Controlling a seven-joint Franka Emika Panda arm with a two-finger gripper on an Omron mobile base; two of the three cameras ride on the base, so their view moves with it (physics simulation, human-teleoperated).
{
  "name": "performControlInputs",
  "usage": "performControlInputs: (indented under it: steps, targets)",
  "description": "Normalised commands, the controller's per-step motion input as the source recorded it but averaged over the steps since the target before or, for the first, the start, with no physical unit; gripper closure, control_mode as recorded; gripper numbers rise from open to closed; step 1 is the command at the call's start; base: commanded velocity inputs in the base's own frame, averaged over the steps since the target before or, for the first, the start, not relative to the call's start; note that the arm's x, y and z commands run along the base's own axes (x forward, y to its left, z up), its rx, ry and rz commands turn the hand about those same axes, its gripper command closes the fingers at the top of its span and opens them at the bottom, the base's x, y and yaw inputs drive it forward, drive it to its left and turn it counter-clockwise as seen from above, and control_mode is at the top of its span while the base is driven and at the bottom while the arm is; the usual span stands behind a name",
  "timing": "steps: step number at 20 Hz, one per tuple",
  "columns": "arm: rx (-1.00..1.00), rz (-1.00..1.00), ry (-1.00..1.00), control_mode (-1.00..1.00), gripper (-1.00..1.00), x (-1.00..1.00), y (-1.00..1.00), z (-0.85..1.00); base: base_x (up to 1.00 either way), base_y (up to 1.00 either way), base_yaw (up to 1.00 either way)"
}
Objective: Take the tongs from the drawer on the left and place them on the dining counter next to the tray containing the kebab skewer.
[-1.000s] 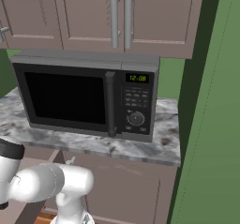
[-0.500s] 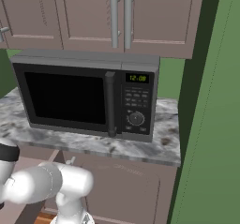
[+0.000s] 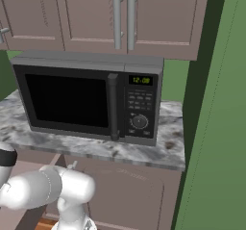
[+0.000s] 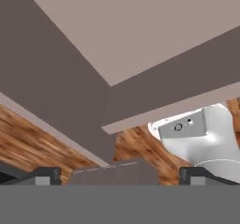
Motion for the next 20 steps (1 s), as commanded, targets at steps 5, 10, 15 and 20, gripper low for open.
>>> performControlInputs:
  steps: [5, 10, 15, 20]
  targets:
    - [0.00, 0.00, -0.14, -1.00, -1.00, 0.21, 0.00, -0.26, 0.00, 0.00, 0.00]
    - [0.01, 0.02, -0.16, -1.00, -1.00, 0.11, 0.00, -0.35, 0.00, 0.00, 0.00]
    - [0.09, 0.02, -0.12, -1.00, -1.00, 0.18, 0.00, -0.19, 0.00, 0.00, 0.00]
    - [0.21, 0.00, -0.07, -1.00, -1.00, 0.26, 0.00, -0.05, 0.00, 0.00, 0.00]
